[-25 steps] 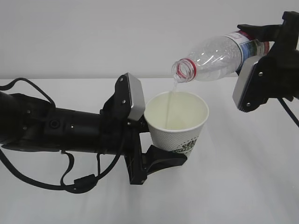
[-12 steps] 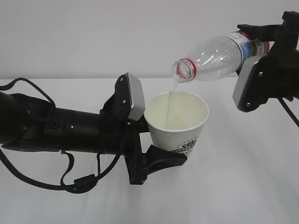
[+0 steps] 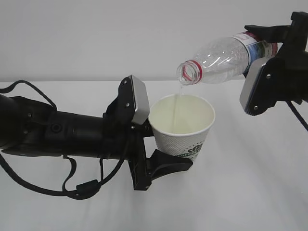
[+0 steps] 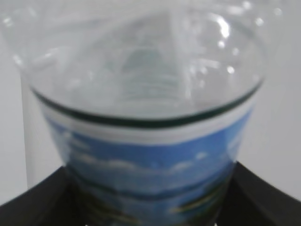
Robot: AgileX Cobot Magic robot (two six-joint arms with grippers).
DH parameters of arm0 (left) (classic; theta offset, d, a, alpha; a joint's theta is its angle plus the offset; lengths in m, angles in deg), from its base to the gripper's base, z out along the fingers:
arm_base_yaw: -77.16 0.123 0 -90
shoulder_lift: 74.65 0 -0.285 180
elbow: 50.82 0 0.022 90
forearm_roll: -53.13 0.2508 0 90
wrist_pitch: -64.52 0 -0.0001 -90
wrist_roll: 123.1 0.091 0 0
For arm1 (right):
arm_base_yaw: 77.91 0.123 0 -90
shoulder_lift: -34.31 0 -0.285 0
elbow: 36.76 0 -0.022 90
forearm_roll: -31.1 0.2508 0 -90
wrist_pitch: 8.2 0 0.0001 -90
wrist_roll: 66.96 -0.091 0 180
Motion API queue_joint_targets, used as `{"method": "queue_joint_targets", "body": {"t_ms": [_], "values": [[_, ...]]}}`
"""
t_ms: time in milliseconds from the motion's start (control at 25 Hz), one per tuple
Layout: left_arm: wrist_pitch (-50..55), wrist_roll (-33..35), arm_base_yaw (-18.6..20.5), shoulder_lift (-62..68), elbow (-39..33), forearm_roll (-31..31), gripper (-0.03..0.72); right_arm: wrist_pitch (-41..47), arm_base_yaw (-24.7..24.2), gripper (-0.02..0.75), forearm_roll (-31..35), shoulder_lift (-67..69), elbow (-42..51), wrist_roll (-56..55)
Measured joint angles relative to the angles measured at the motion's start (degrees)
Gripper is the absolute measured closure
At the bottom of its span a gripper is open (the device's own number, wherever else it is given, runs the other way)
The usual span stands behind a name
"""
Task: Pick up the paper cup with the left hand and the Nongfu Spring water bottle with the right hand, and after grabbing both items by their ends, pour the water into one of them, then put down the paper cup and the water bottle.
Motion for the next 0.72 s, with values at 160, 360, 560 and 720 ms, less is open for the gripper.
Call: {"method": "queue_joint_targets", "body": {"t_ms": [160, 360, 560, 720], "values": [[0.00, 0.00, 0.00, 0.00, 0.00, 0.00, 0.142, 0.00, 0.00, 0.223, 0.00, 0.00, 0.00, 0.09], [0.00, 0.00, 0.00, 0.00, 0.00, 0.00, 0.142, 0.00, 0.00, 0.223, 0.00, 0.00, 0.00, 0.09], [0.00, 0.00, 0.00, 0.00, 0.00, 0.00, 0.142, 0.00, 0.00, 0.223, 0.00, 0.00, 0.00, 0.09], [0.00, 0.00, 0.00, 0.00, 0.00, 0.00, 0.142, 0.00, 0.00, 0.223, 0.00, 0.00, 0.00, 0.09]]}}
